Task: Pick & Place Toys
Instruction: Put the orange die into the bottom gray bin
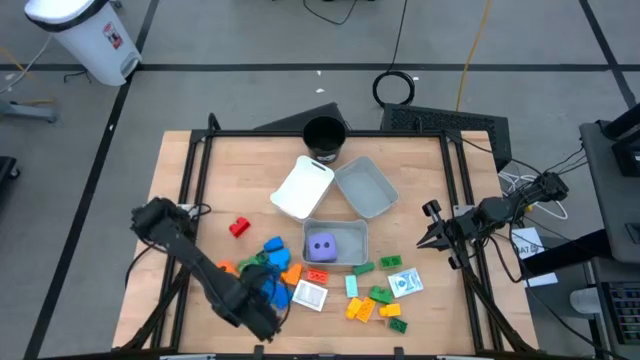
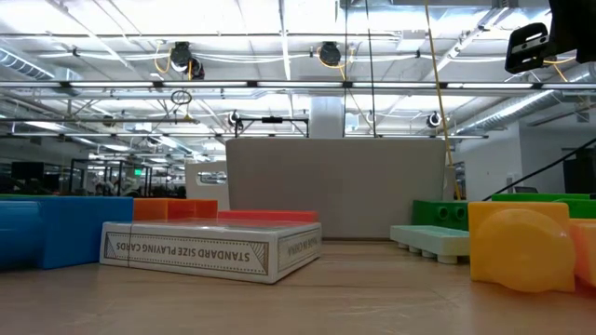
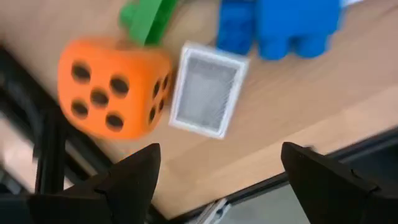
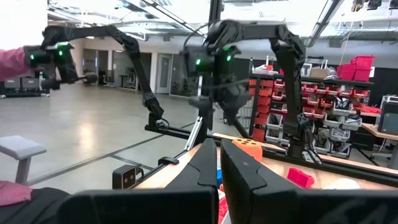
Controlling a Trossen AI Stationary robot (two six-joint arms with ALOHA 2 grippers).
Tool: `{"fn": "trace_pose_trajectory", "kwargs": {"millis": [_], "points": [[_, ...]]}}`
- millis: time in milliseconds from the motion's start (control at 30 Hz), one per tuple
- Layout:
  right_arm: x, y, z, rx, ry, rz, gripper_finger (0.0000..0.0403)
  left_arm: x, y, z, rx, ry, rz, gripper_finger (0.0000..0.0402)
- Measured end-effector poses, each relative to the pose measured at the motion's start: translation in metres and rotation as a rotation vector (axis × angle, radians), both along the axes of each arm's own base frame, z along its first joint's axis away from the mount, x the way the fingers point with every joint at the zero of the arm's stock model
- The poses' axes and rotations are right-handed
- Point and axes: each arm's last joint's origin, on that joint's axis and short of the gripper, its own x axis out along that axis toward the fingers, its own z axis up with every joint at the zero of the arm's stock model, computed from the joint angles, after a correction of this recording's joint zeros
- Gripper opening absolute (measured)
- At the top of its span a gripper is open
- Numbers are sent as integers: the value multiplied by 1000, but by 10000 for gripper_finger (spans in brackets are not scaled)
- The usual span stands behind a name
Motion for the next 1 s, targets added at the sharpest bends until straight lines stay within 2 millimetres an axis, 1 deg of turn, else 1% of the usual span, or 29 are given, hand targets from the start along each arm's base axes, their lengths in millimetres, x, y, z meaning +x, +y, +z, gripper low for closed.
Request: {"fn": "trace_pose_trajectory", "kwargs": {"millis": [67, 167, 367, 500, 567, 633, 733, 867, 1000], "points": [[0, 0, 0, 0, 1, 0, 0, -1, -7, -10, -4, 64, 27, 340], [0, 0, 0, 0, 0, 0, 0, -3, -15, -26, 21, 112, 9, 340], [0, 0, 0, -1, 0, 2, 0, -5, -14, -45, 128, 115, -14, 340], [0, 0, 0, -1, 0, 3, 0, -4, -8, -50, 146, 121, -53, 340], [0, 0, 0, -1, 0, 3, 0, -3, -4, -52, 135, 134, -99, 340], [0, 0, 0, -1, 0, 3, 0, -2, 1, -57, 120, 161, -178, 340], [0, 0, 0, -1, 0, 3, 0, -6, 9, -70, 114, 224, -314, 340], [0, 0, 0, -1, 0, 3, 0, -10, 19, -81, 122, 292, -302, 340], [0, 0, 0, -1, 0, 3, 0, -7, 23, -81, 100, 312, -222, 340]]}}
